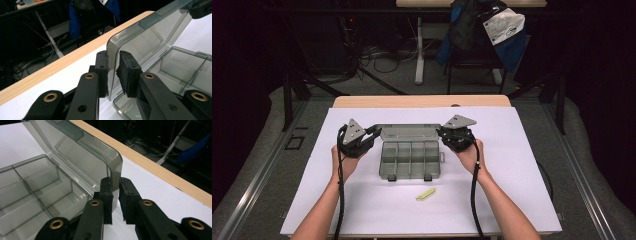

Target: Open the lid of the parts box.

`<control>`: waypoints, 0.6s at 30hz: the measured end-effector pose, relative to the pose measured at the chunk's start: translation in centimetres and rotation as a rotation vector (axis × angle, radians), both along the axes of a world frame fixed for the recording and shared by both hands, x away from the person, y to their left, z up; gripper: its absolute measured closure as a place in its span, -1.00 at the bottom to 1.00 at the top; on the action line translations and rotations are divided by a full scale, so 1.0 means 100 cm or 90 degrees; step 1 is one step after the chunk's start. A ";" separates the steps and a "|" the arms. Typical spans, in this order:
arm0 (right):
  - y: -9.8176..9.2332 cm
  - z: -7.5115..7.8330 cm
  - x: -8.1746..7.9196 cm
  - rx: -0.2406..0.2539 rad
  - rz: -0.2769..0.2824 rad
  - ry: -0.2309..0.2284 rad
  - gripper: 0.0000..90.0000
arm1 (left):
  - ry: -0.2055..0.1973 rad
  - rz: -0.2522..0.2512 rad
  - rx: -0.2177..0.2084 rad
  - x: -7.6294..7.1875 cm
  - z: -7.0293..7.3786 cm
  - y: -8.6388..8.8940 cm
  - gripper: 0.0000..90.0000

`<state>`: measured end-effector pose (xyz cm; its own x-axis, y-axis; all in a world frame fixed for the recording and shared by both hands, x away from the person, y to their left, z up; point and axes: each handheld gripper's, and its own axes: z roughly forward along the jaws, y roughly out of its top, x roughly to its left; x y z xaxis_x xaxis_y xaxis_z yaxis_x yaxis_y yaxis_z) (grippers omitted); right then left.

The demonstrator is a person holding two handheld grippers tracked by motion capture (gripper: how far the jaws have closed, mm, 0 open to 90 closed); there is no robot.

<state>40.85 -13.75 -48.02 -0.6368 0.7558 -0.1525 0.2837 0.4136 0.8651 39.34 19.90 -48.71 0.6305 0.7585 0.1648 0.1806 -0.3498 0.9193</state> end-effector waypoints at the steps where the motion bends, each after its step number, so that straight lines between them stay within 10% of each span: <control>1: 0.000 0.000 0.001 0.000 -0.003 0.001 0.81 | -0.001 0.001 -0.002 0.000 0.000 0.000 0.72; 18: 0.001 -0.007 0.015 0.019 -0.025 0.029 0.82 | 0.020 0.025 -0.019 0.016 -0.008 -0.004 0.67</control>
<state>42.36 -13.61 -48.75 -0.6125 0.7840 -0.1010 0.3384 0.3755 0.8628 40.95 19.49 -49.53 0.6050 0.7869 0.1218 0.2230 -0.3143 0.9228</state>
